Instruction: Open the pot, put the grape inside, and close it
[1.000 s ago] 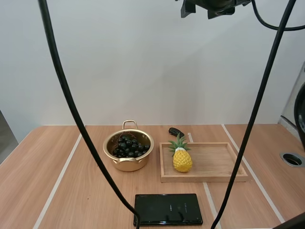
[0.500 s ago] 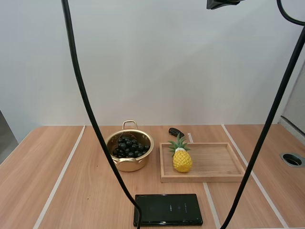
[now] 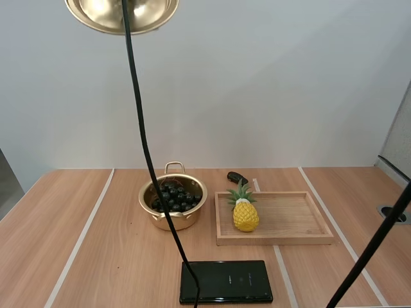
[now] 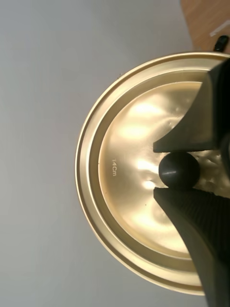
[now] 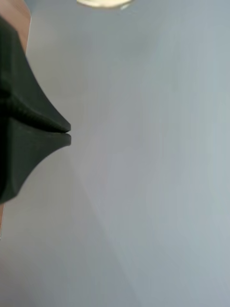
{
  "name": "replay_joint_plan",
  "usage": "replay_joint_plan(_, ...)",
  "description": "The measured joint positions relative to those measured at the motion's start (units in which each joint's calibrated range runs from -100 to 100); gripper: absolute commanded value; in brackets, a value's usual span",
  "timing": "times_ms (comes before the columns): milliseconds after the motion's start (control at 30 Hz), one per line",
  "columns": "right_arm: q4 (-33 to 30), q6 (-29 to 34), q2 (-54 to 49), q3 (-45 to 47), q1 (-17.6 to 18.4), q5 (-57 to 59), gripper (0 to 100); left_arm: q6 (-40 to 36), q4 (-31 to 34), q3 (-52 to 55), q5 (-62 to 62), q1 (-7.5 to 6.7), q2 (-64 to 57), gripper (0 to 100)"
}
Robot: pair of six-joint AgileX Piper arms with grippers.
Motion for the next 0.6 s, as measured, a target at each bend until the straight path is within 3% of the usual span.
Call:
replay_joint_plan(300, 0.0, -0.1, -0.4, 0.0, 0.0, 3.1, 0, 3.5, -6.0, 15.6, -5.3, 0.0, 0.0, 0)
replay_joint_plan(600, 0.0, -0.1, -0.4, 0.0, 0.0, 3.3, 0, 6.2, -7.7, 29.1, -14.5, 0.0, 0.0, 0)
